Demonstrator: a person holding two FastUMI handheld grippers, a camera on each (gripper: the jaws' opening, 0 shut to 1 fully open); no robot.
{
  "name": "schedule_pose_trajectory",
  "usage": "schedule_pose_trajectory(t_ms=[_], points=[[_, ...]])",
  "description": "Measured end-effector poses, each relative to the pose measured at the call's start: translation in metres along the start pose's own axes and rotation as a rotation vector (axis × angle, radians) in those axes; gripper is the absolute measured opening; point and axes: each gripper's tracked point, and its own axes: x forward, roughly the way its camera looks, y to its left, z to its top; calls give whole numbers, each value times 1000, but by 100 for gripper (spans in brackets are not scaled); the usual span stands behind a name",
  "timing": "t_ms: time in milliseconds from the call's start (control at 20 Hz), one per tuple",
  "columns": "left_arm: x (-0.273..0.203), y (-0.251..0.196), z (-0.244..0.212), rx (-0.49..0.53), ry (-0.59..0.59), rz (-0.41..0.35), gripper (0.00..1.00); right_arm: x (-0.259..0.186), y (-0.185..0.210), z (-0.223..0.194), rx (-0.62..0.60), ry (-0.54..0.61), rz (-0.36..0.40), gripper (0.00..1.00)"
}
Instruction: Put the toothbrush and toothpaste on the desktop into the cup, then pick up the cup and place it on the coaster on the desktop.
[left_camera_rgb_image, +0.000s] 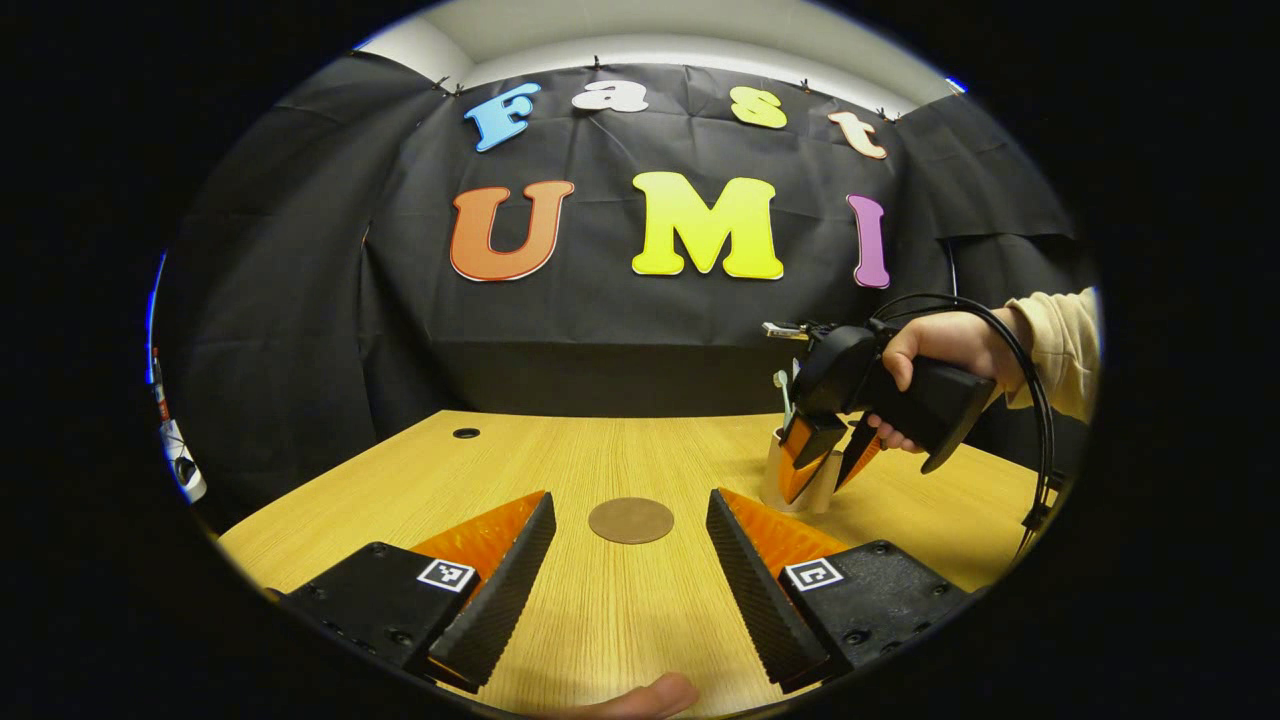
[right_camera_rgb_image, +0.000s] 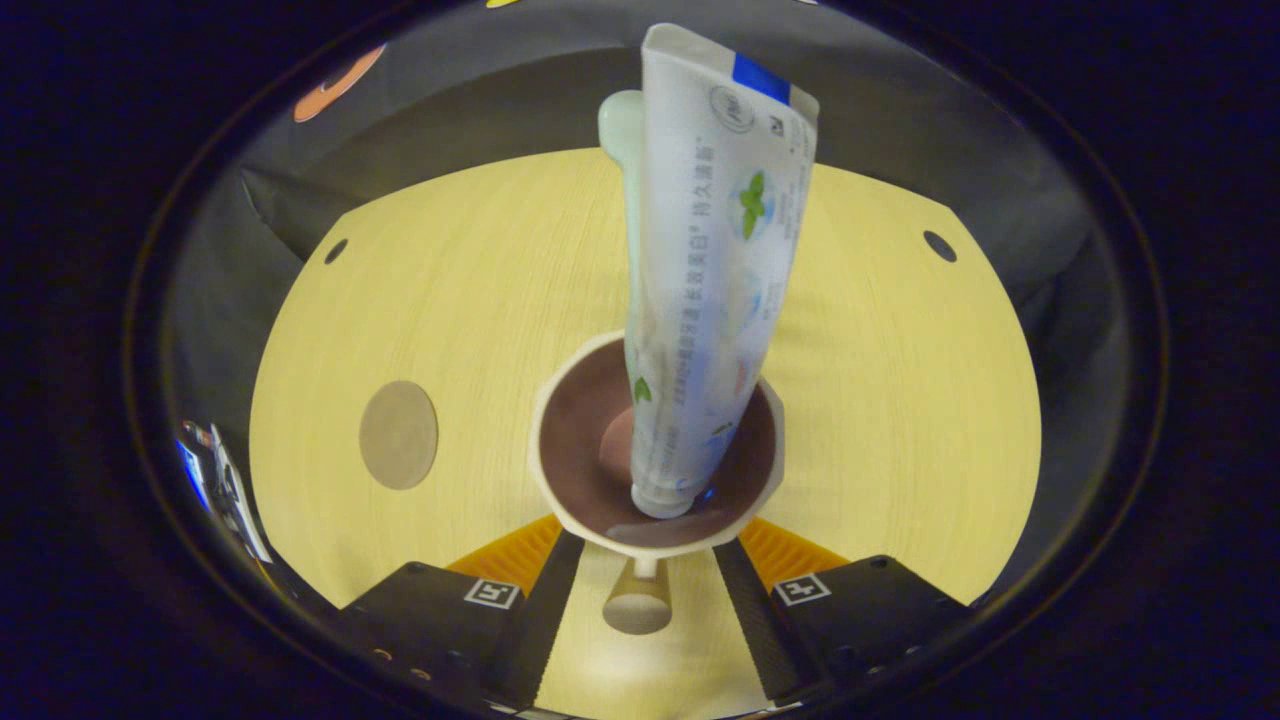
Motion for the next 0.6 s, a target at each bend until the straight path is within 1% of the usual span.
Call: schedule_pose_trajectory(t_ms=[150, 200, 250, 300, 350, 400, 450, 500, 600], points=[[-4, 4, 4, 3, -29, 0, 96, 11, -5, -9, 65, 65, -21, 75], [-2, 2, 1, -1, -26, -6, 96, 14, -7, -10, 80, 79, -26, 69], [-1, 2, -2, 0, -17, -11, 96, 17, -8, -10, 80, 80, -33, 68], [-2, 2, -3, 5, -11, -10, 96, 18, -9, -7, 73, 79, -33, 59], [-3, 2, -4, 9, -9, -9, 96, 19, -8, -6, 72, 78, -29, 69], [-3, 2, -6, 7, -7, -10, 96, 19, -5, -6, 69, 77, -26, 59], [-3, 1, -7, 1, -3, -13, 96, 20, -5, -6, 51, 77, -41, 55], [-2, -1, -10, -4, 4, -21, 96, 19, -5, -7, 21, 75, -60, 43], [-2, -3, -12, -5, 12, -24, 96, 20, -3, -8, 2, 72, -68, 34]])
